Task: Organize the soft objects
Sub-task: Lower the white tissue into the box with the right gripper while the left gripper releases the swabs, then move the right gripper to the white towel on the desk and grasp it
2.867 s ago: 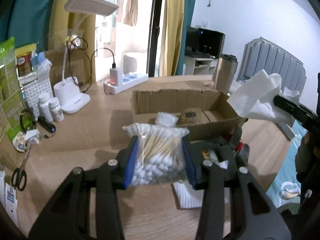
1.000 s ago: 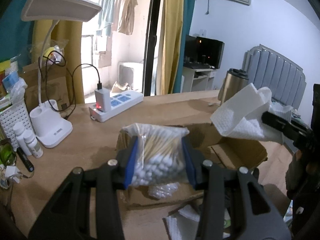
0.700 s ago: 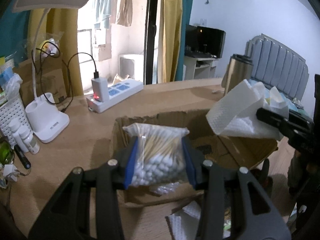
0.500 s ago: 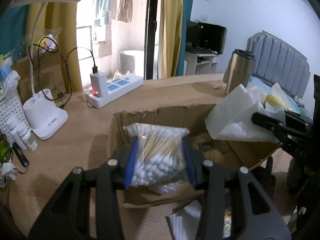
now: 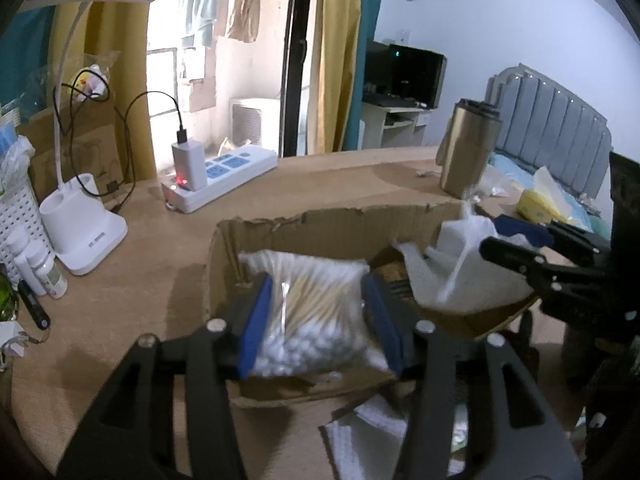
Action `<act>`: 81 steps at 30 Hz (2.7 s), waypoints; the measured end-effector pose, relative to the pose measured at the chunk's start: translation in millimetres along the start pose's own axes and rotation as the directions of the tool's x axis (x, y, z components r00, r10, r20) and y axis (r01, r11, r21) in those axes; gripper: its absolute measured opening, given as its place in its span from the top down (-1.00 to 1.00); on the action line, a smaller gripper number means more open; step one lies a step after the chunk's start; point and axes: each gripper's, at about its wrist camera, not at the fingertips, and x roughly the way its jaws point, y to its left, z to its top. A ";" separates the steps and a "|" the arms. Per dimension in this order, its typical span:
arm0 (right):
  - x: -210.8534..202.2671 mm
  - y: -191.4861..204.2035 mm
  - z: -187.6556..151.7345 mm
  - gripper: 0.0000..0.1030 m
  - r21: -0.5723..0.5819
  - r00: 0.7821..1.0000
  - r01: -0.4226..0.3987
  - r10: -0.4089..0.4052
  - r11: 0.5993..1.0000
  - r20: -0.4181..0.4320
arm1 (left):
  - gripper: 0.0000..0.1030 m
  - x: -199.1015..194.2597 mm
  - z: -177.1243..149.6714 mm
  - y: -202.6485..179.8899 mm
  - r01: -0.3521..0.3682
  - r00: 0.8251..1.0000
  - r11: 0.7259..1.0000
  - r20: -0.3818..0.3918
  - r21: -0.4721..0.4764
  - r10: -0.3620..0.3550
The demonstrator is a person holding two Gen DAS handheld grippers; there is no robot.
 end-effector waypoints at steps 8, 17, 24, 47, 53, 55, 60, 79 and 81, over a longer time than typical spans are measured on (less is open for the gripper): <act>-15.2 0.3 3.8 -0.06 0.005 0.999 -0.009 0.009 1.000 0.035 | -0.33 -19.5 2.7 -4.9 0.021 0.998 1.000 0.059 -0.009 -0.021; -35.0 4.0 4.6 -0.06 0.004 0.998 -0.015 0.015 1.000 0.057 | -0.39 -48.3 3.6 -4.2 0.047 0.991 0.999 0.126 -0.024 -0.044; -49.4 9.0 7.2 -0.06 0.000 0.997 -0.016 0.016 1.000 0.073 | -0.41 -65.9 -0.6 -1.6 0.054 0.988 0.998 0.150 -0.042 -0.047; -76.6 44.5 14.4 -0.07 -0.036 0.993 -0.092 0.095 0.995 0.076 | -0.43 -112.8 -36.7 41.1 0.084 0.984 0.976 0.174 -0.200 -0.049; -74.8 59.4 7.5 -0.07 -0.049 0.991 -0.125 0.128 0.991 0.042 | -0.44 -117.0 -50.9 52.3 0.070 0.985 0.973 0.169 -0.220 -0.032; -72.6 64.6 5.0 -0.07 -0.054 0.990 -0.137 0.139 0.989 0.029 | -0.44 -117.1 -56.9 55.1 0.061 0.986 0.973 0.164 -0.221 -0.024; -62.5 76.0 -3.2 -0.07 -0.044 0.982 -0.189 0.189 0.981 -0.015 | -0.44 -111.6 -68.4 60.0 0.018 0.991 0.975 0.136 -0.221 0.012; -43.3 89.0 -28.7 -0.07 -0.031 0.968 -0.240 0.237 0.970 -0.080 | -0.44 -92.6 -84.4 46.1 0.015 0.999 0.980 0.047 -0.200 -0.005; -44.6 88.3 -30.4 -0.07 -0.027 0.965 -0.251 0.249 0.968 -0.078 | -0.44 -89.7 -82.9 41.6 0.021 0.999 0.981 0.042 -0.193 -0.014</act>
